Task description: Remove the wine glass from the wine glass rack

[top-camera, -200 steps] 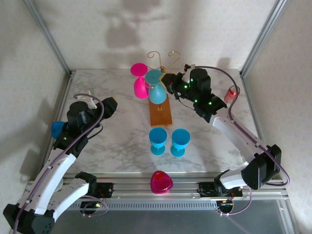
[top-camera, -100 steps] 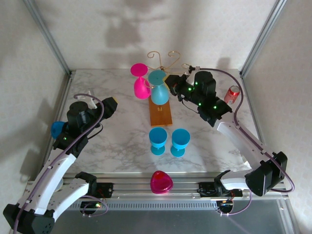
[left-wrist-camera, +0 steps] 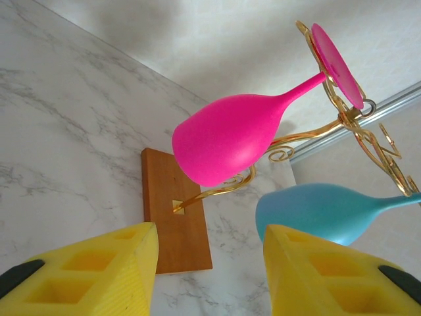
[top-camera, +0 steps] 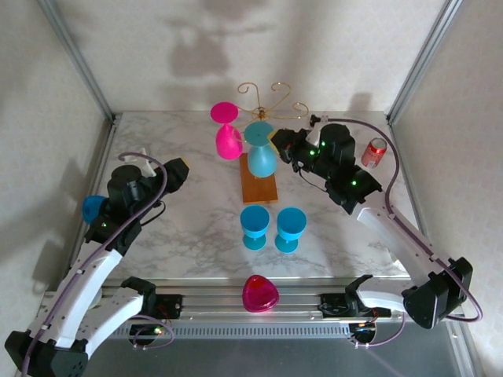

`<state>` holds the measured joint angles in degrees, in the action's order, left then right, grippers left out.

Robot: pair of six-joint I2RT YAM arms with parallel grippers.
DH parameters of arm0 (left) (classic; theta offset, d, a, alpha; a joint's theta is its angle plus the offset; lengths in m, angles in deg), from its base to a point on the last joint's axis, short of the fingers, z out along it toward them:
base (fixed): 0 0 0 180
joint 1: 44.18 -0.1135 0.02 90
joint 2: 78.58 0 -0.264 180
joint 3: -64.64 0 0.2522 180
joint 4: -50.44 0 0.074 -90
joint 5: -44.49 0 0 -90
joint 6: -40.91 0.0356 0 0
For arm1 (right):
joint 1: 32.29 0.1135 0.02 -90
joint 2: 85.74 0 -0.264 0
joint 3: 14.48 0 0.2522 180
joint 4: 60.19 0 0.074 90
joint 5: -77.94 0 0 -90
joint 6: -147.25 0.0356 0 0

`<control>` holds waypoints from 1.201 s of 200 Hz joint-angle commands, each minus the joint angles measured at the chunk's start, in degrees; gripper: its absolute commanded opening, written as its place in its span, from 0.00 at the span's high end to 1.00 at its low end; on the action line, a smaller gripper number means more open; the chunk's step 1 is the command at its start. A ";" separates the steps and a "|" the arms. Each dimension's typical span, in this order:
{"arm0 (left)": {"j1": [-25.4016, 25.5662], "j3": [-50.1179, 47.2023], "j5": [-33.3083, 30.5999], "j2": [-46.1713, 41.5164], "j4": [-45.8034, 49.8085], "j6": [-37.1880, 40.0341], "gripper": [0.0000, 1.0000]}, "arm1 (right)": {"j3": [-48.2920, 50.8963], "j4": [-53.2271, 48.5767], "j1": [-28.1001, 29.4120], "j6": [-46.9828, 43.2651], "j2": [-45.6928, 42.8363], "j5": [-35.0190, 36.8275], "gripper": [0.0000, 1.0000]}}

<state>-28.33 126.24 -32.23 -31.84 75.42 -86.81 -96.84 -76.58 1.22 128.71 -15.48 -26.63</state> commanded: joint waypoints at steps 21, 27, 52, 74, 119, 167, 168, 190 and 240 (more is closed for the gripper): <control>-0.68 -0.53 -0.09 -1.52 0.71 -0.76 0.54 | 2.24 -0.27 0.25 0.63 -4.13 0.59 1.00; -0.65 -0.46 -0.18 -1.52 0.81 -0.78 0.54 | 2.52 -0.44 0.32 0.64 -4.57 0.61 1.00; -0.66 -0.55 -0.35 -1.74 1.46 -1.13 0.54 | 3.61 -0.98 0.91 -0.01 -6.30 0.52 1.00; -0.64 -0.64 -0.91 -2.24 2.63 -1.22 0.54 | 3.61 -1.88 1.93 -1.30 -6.98 -0.34 1.00; -0.66 -0.94 -2.52 -5.00 5.42 -1.50 0.54 | 3.80 -3.74 5.06 -3.96 -7.98 -1.05 1.00; -0.65 -0.46 -4.03 -7.31 10.80 -1.39 0.54 | 5.30 -3.15 6.81 -5.44 -8.84 -2.31 1.00; -0.65 -0.46 -4.04 -7.38 10.91 -1.39 0.54 | 5.31 -3.11 6.86 -5.49 -8.83 -2.40 1.00; -0.65 -0.07 -4.99 -8.94 13.25 -1.12 0.53 | 4.91 -2.98 7.81 -7.12 -8.25 -3.82 1.00; -0.59 1.13 -5.89 -10.59 18.19 -1.22 0.53 | -0.97 -6.66 11.81 -13.27 -4.68 -5.58 1.00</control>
<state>-28.44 125.65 -36.58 -41.34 90.20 -88.08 -93.84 -82.48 11.13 119.75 -21.34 -30.35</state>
